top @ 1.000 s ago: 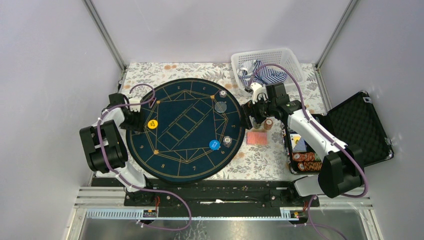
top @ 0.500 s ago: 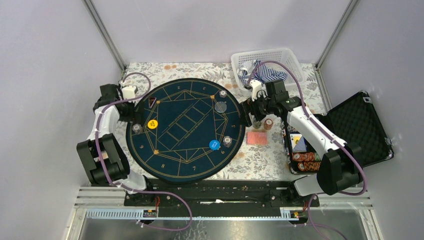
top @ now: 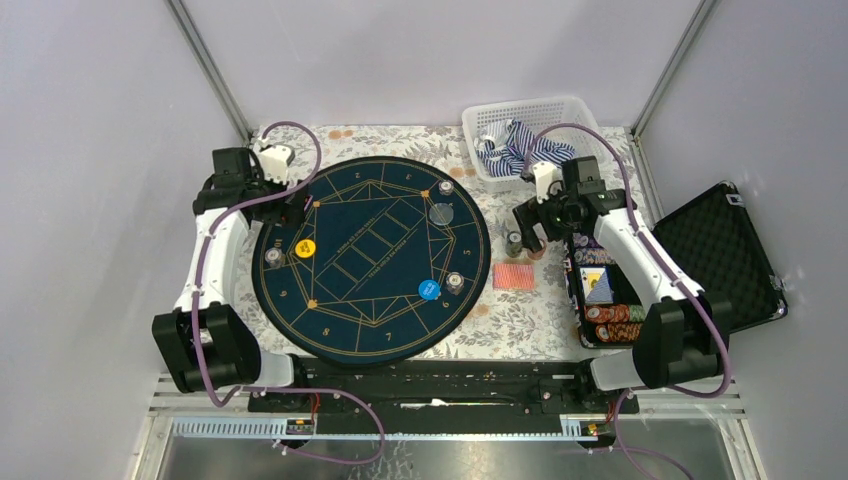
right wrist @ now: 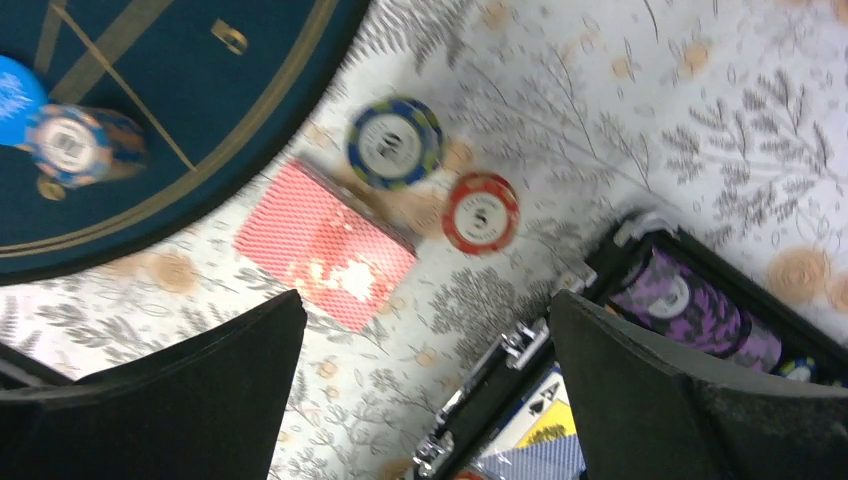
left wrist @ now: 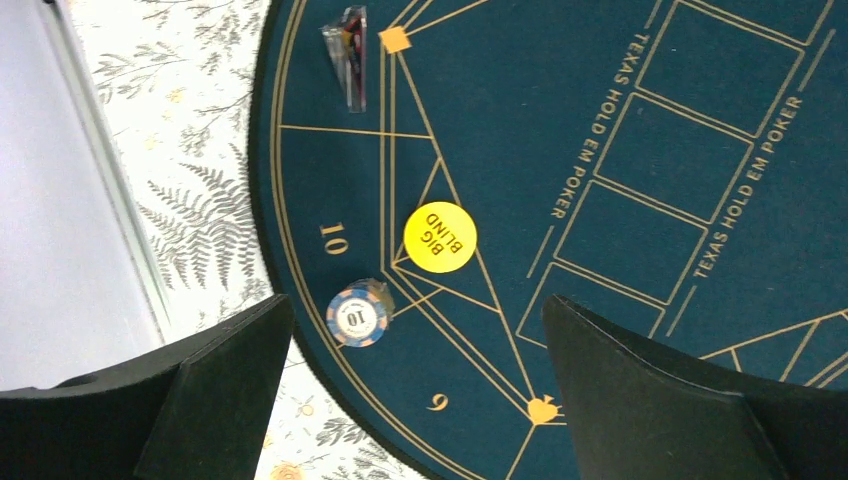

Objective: Distribute texas hold em gaming equipment

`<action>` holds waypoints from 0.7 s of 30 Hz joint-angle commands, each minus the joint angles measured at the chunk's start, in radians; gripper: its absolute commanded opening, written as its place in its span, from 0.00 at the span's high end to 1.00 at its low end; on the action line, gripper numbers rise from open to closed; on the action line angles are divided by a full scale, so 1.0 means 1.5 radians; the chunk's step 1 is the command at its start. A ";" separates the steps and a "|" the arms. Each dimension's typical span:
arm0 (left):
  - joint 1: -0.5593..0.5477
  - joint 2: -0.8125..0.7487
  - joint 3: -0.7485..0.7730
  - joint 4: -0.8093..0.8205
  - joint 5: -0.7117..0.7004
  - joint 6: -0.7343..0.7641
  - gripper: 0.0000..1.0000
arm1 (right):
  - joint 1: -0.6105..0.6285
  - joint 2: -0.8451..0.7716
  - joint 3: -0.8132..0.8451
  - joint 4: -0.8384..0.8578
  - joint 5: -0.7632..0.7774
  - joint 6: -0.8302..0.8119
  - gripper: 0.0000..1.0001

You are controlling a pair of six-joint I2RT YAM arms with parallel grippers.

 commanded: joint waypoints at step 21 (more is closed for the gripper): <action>-0.056 -0.043 0.016 0.000 -0.004 -0.045 0.01 | -0.022 0.184 -0.019 0.096 0.105 -0.023 0.21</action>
